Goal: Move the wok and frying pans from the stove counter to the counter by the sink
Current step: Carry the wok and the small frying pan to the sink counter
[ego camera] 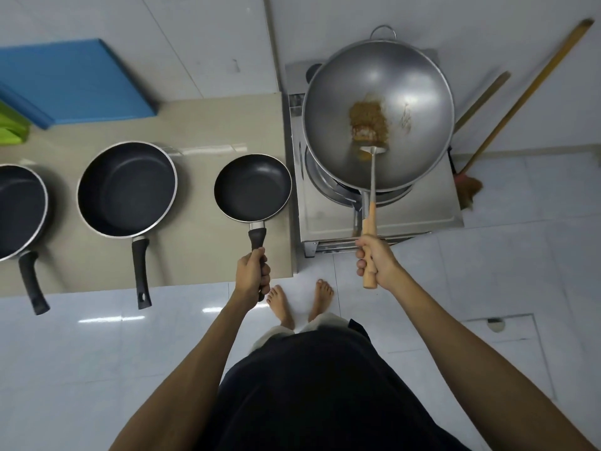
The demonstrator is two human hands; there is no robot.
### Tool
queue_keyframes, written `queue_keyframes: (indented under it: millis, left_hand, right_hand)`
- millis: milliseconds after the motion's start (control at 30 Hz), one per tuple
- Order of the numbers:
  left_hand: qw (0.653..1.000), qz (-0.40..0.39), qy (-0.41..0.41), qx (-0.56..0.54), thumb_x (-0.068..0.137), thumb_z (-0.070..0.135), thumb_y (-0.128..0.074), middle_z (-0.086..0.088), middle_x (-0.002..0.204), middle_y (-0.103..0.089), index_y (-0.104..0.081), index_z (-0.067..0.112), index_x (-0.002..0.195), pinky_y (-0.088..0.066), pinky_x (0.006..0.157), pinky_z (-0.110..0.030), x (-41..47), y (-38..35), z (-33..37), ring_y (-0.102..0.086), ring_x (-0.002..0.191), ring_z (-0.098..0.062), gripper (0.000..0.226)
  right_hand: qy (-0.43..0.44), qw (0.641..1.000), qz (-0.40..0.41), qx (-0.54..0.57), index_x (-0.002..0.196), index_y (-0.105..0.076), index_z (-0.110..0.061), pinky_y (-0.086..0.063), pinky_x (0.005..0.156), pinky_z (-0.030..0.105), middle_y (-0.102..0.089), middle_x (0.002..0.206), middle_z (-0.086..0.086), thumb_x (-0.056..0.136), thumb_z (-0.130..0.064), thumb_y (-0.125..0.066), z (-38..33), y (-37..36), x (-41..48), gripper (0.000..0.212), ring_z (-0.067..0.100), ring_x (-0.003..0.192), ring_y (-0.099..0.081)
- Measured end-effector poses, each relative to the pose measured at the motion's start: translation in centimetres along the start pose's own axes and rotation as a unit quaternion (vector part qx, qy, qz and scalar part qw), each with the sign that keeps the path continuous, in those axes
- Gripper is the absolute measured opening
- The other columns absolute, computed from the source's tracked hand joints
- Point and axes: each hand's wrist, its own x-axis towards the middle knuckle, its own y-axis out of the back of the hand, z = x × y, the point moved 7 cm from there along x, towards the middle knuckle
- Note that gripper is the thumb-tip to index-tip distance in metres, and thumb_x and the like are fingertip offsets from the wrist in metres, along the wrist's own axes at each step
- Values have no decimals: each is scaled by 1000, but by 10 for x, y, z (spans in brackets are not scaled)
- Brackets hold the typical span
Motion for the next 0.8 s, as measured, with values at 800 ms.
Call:
queue_keyframes:
  millis: [800]
  left_hand:
    - [992, 15, -122, -10, 100, 29, -51, 0, 53, -34, -49, 12, 79, -26, 37, -22, -62, 105, 51, -27, 37, -13, 28]
  right_hand:
    - [70, 991, 51, -103, 79, -49, -15, -33, 34, 23, -46, 54, 0, 87, -6, -54, -11, -27, -70, 13, 12, 38, -35]
